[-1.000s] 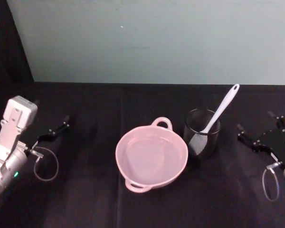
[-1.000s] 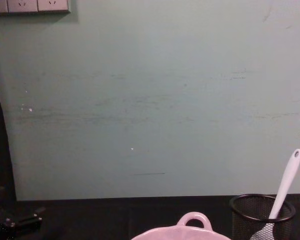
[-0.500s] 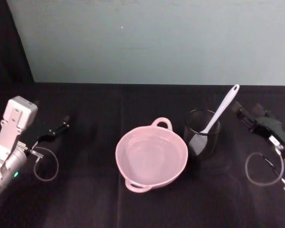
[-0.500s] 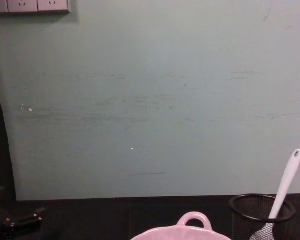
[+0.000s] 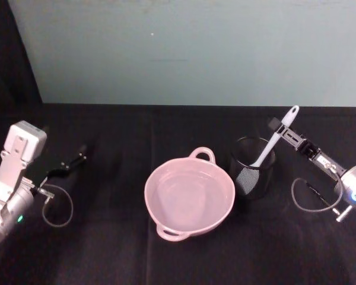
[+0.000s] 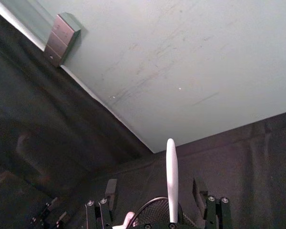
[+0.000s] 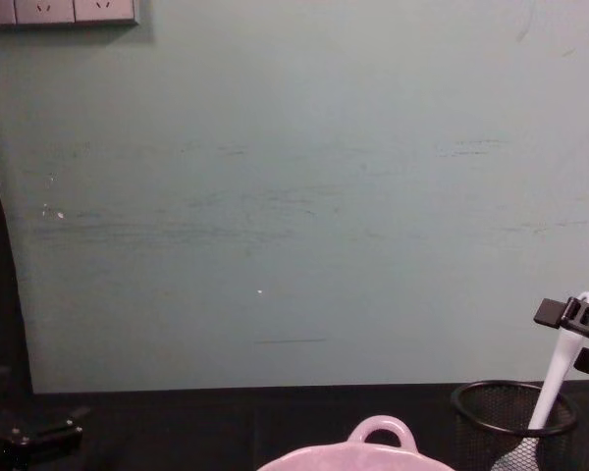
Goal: Use the one hand to pick up the spoon and stir the clear water in the bowl.
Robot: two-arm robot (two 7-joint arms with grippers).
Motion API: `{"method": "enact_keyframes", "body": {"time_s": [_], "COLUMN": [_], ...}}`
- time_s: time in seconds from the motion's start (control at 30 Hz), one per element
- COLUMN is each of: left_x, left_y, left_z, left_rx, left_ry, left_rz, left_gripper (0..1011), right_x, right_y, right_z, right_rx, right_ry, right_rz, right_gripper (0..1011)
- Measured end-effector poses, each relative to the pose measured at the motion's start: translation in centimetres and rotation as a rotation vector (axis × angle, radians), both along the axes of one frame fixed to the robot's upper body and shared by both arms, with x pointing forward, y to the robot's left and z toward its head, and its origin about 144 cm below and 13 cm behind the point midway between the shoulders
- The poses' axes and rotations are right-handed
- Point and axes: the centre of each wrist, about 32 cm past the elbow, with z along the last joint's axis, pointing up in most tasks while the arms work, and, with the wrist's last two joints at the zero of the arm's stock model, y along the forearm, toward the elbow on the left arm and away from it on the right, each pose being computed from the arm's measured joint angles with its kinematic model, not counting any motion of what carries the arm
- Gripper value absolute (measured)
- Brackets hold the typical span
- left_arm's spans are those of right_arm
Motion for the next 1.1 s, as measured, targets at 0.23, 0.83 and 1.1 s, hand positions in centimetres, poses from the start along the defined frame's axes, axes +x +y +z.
{"method": "enact_keyframes", "body": {"time_s": [0.23, 0.83, 1.1], "left_x": [0.0, 0.0, 0.0], "left_y": [0.0, 0.0, 0.0], "left_z": [0.0, 0.0, 0.0], "left_rx": [0.000, 0.000, 0.000], "left_ry": [0.000, 0.000, 0.000], "left_rz": [0.000, 0.000, 0.000], "left_gripper": [1005, 1005, 1005], "right_x": [0.4, 1.1, 1.2], "right_y": [0.0, -0.6, -0.7], "right_z": [-0.9, -1.4, -0.5], "right_rx": [-0.004, -0.012, -0.074], "right_ry": [-0.048, -0.100, -0.154], "right_rz": [0.009, 0.047, 0.053], "right_gripper": [888, 330, 117]}}
